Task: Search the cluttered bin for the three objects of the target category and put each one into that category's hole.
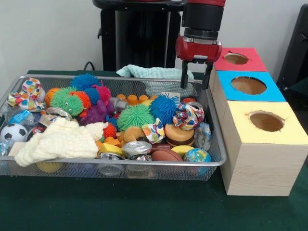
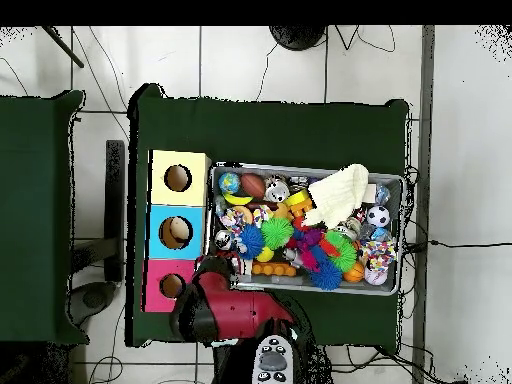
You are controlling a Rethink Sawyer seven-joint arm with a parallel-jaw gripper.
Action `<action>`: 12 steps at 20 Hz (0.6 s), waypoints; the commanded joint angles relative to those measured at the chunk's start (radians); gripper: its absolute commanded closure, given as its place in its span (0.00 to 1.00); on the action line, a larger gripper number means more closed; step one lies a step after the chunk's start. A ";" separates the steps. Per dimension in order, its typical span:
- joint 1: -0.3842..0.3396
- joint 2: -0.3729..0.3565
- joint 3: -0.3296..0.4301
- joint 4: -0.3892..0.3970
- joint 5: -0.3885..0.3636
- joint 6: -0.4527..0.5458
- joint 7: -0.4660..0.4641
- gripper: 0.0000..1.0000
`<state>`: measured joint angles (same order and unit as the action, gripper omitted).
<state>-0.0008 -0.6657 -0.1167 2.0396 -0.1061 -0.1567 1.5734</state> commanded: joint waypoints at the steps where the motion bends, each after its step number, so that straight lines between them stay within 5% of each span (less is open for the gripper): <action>1: 0.016 0.005 0.056 -0.042 0.012 0.020 0.168 0.00; 12: 0.010 0.142 0.045 -0.118 0.017 -0.012 0.152 0.00</action>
<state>0.0080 -0.6241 -0.1164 2.0234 -0.1061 -0.1635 1.5734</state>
